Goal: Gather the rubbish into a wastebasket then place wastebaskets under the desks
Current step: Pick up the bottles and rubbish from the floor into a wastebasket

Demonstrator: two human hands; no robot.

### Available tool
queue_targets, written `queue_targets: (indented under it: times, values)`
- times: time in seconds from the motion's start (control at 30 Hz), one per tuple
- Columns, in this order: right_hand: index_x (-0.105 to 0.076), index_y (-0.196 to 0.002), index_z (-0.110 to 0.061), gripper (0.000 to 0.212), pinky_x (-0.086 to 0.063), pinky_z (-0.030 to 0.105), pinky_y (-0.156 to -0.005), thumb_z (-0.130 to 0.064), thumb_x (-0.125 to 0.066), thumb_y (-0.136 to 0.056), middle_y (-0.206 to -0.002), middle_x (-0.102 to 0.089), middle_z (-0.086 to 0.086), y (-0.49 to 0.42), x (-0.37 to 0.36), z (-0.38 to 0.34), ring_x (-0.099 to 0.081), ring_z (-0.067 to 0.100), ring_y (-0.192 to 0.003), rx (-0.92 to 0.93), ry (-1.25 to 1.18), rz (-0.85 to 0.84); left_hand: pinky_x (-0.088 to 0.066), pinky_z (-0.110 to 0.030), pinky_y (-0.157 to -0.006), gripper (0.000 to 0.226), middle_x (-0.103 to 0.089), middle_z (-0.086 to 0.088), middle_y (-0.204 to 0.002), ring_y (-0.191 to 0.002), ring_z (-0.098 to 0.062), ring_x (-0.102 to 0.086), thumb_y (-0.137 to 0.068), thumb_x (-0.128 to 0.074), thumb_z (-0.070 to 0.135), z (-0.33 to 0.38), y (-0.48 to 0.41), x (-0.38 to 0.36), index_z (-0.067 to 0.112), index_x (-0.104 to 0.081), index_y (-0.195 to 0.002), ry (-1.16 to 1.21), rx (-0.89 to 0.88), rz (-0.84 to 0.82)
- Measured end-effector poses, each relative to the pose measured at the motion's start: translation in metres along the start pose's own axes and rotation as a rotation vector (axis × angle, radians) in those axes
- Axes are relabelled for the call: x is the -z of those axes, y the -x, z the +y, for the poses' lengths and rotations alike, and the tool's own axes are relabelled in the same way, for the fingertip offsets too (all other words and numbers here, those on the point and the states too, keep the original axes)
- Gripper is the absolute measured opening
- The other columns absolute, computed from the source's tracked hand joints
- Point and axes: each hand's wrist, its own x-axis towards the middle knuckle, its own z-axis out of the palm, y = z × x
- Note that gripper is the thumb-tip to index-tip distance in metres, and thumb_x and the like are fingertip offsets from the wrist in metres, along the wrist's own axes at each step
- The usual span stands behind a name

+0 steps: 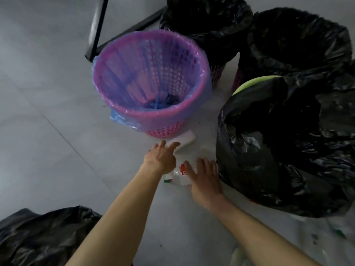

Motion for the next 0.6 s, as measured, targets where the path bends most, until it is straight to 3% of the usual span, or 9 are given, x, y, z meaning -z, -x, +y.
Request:
queue_targets:
  times: [0.1,0.2,0.3,0.4,0.5,0.53,0.6]
  values:
    - [-0.056,-0.131,-0.026,0.096,-0.053,0.053,-0.087,-0.023,-0.091,-0.042,-0.122,-0.058,0.018,0.012,-0.007,0.005,-0.052,0.040,-0.116,0.013,-0.006,0.040,-0.037,-0.050,-0.110,0.059,-0.015,-0.007,-0.163,-0.143,-0.033,-0.030,-0.100,-0.047,0.030,0.006,-0.019,-0.004,0.050,-0.023,-0.150,-0.025,-0.042,-0.005]
    - [-0.046,-0.136,-0.026,0.104,-0.052,0.055,-0.088,-0.022,-0.091,-0.043,-0.126,-0.056,0.020,0.024,-0.008,0.001,-0.055,0.043,-0.118,0.007,-0.034,0.010,-0.044,-0.049,-0.105,0.053,-0.031,-0.009,-0.156,-0.136,-0.033,-0.042,-0.099,-0.052,0.032,-0.001,-0.022,-0.009,0.046,-0.029,-0.145,-0.013,-0.082,0.046]
    - [-0.045,-0.138,-0.027,0.103,-0.051,0.055,-0.089,-0.021,-0.090,-0.046,-0.128,-0.054,0.019,0.027,-0.007,-0.002,-0.053,0.043,-0.121,0.015,-0.038,0.054,-0.050,-0.043,-0.093,0.038,-0.051,-0.010,-0.133,-0.114,-0.031,-0.056,-0.098,-0.055,0.035,-0.013,-0.010,-0.015,0.034,-0.038,-0.131,-0.062,-0.076,0.117]
    - [-0.046,-0.136,-0.030,0.104,-0.053,0.051,-0.084,-0.019,-0.090,-0.042,-0.126,-0.055,0.015,0.039,-0.007,-0.002,-0.054,0.039,-0.119,-0.004,-0.044,0.062,-0.051,-0.041,-0.084,0.033,-0.053,-0.011,-0.120,-0.102,-0.032,-0.060,-0.098,-0.054,0.029,-0.020,0.009,-0.016,0.026,-0.040,-0.128,-0.118,-0.034,0.074]
    - [-0.045,-0.136,-0.030,0.106,-0.050,0.055,-0.091,-0.020,-0.090,-0.041,-0.123,-0.057,0.016,0.052,-0.016,-0.001,-0.051,0.039,-0.117,-0.012,-0.019,0.035,-0.056,-0.044,-0.079,0.035,-0.057,-0.011,-0.114,-0.094,-0.032,-0.062,-0.096,-0.054,0.034,-0.024,0.036,-0.004,0.025,-0.038,-0.125,-0.100,-0.022,0.075]
    - [-0.044,-0.138,-0.030,0.104,-0.048,0.058,-0.095,-0.021,-0.089,-0.045,-0.125,-0.058,0.017,0.054,-0.011,-0.004,-0.049,0.040,-0.119,-0.037,-0.012,0.006,-0.057,-0.044,-0.078,0.038,-0.058,-0.011,-0.113,-0.092,-0.032,-0.062,-0.094,-0.055,0.036,-0.024,0.045,0.002,0.025,-0.036,-0.125,-0.105,-0.032,0.081]
    - [-0.033,-0.151,-0.030,0.092,-0.033,0.063,-0.110,-0.025,-0.078,-0.071,-0.142,-0.048,0.020,0.058,0.006,-0.011,-0.038,0.041,-0.133,-0.075,0.023,-0.014,-0.057,-0.044,-0.076,0.044,-0.060,-0.010,-0.112,-0.090,-0.032,-0.063,-0.091,-0.057,0.038,-0.022,0.076,0.019,0.024,-0.034,-0.126,-0.101,-0.048,0.079]
